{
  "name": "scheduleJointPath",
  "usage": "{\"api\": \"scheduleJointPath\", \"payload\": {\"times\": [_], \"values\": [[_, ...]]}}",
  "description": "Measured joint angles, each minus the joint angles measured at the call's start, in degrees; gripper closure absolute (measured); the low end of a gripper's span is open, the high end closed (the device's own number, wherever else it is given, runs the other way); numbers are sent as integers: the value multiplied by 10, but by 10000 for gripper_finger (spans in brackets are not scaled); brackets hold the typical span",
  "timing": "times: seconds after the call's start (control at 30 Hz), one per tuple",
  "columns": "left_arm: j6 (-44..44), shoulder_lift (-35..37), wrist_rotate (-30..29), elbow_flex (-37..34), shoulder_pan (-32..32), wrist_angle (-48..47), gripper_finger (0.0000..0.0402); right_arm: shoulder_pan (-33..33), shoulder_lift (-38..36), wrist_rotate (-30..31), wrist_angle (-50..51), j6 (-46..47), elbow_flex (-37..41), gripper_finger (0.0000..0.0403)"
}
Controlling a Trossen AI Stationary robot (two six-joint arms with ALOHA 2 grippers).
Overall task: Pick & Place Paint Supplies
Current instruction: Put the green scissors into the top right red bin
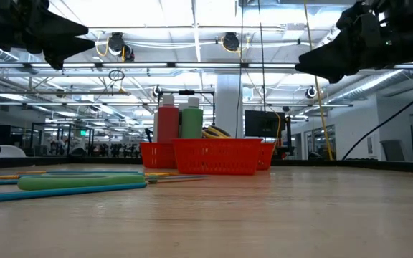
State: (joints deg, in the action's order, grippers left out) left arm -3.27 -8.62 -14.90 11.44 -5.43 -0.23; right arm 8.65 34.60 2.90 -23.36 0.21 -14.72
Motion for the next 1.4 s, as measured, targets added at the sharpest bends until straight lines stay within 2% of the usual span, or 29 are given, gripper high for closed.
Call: {"api": "scheduleJointPath", "payload": {"times": [0.1, 0.27, 0.37, 0.47, 0.57, 1.4], "values": [[-2, 0, 0, 0, 0, 0, 192, 9, -10, 0, 0, 0, 2, 207], [-102, 0, 0, 0, 0, 0, 192, 12, -12, 0, 0, 7, 2, 207], [-128, -6, 0, 0, 0, 0, 192, 11, -12, -2, 1, 7, 2, 207], [-153, -19, 0, 0, 0, 1, 192, 12, -12, -47, 3, 4, 2, 207], [-164, -40, 0, 0, 0, 0, 192, 11, -15, -87, 3, -4, 2, 207], [-195, -203, -1, 0, 0, 117, 192, 28, -20, -91, 21, 4, 2, 207]]}}
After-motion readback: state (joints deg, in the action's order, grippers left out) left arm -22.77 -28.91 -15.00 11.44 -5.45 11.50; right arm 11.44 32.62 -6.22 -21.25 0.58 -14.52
